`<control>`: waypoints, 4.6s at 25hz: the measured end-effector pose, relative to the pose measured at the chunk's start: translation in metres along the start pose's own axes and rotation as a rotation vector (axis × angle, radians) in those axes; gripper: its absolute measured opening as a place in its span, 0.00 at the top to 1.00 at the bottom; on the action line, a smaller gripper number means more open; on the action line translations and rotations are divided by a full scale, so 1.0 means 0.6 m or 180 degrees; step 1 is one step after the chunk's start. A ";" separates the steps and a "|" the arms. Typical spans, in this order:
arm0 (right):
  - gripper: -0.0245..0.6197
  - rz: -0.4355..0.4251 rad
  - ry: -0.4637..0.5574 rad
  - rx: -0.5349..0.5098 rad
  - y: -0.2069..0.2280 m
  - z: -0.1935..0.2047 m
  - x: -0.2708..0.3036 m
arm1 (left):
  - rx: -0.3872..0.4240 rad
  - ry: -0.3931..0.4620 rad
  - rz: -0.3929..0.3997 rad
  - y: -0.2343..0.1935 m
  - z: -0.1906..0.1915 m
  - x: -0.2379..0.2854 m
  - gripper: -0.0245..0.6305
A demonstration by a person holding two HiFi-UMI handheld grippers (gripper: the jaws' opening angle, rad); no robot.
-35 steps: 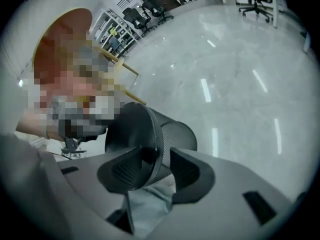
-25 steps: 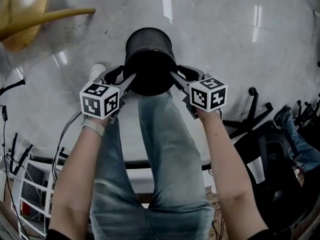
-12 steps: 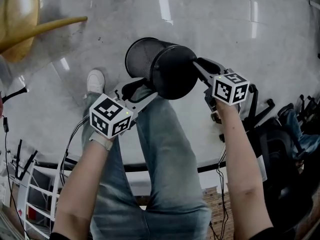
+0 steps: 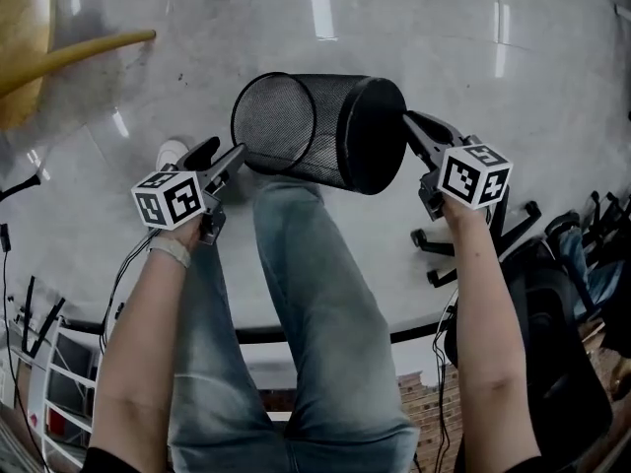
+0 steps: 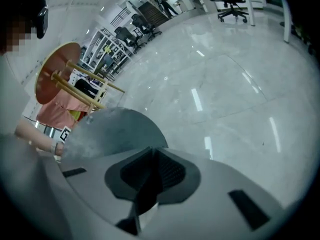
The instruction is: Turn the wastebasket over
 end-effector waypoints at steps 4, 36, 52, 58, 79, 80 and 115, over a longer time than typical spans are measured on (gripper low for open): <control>0.95 -0.0061 0.0177 0.0099 0.026 0.005 0.020 | -0.0303 -0.0039 0.0570 -0.018 0.005 0.050 0.46; 0.95 0.0226 0.0401 0.0584 0.002 -0.014 0.070 | 0.0852 -0.0298 0.1113 0.108 -0.063 0.018 0.94; 0.83 0.0281 0.0172 0.0952 -0.073 0.031 0.149 | 0.1235 -0.0531 0.0643 0.127 -0.147 -0.041 0.94; 0.83 0.0231 0.0350 0.0934 -0.092 0.027 0.094 | 0.1546 -0.0687 0.0107 0.203 -0.168 -0.021 0.94; 0.83 0.0521 0.1081 0.1540 -0.025 0.304 -0.098 | 0.2277 -0.1055 -0.0715 0.419 -0.051 0.228 0.82; 0.83 0.0535 0.1098 0.1596 -0.027 0.322 -0.098 | 0.2296 -0.1056 -0.0733 0.419 -0.041 0.235 0.81; 0.95 0.0972 0.2851 0.1316 -0.389 0.190 -0.361 | 0.3120 -0.0710 0.1654 0.633 -0.119 -0.192 0.94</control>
Point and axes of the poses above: the fingertips, and each gripper's own axes: x forward along the fingers, y to its right, z out of its underside, the point moved 8 cm from there along -x, backward along the fingers, and after that the axes turned 10 degrees about -y, right-handed, at the moved point
